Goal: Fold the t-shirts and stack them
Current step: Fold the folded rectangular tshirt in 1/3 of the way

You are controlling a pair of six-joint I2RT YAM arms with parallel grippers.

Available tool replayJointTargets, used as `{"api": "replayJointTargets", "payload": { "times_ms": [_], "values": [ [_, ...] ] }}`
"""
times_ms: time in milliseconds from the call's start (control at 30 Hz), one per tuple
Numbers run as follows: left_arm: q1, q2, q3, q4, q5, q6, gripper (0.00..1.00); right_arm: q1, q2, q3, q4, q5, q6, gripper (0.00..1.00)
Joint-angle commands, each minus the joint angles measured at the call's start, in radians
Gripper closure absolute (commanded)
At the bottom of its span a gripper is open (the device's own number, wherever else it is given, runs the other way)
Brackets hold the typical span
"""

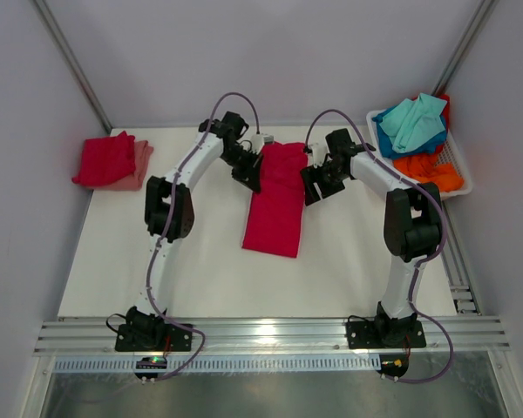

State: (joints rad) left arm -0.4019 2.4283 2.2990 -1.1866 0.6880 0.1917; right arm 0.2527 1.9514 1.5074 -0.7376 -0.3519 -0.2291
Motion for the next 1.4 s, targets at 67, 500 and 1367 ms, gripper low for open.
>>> {"api": "replayJointTargets", "payload": {
  "times_ms": [67,500,1367],
  "values": [
    [0.028,-0.084,-0.006,0.012,-0.004,0.006,1.00,0.010,0.009,0.020,0.023,-0.018,0.017,0.27],
    [0.035,-0.064,-0.022,0.010,0.016,0.003,1.00,0.014,0.011,0.030,0.018,-0.018,0.022,0.27],
    [0.034,-0.106,0.034,0.007,-0.156,0.011,0.62,0.095,-0.051,0.120,-0.065,-0.228,-0.137,0.27]
  ]
}}
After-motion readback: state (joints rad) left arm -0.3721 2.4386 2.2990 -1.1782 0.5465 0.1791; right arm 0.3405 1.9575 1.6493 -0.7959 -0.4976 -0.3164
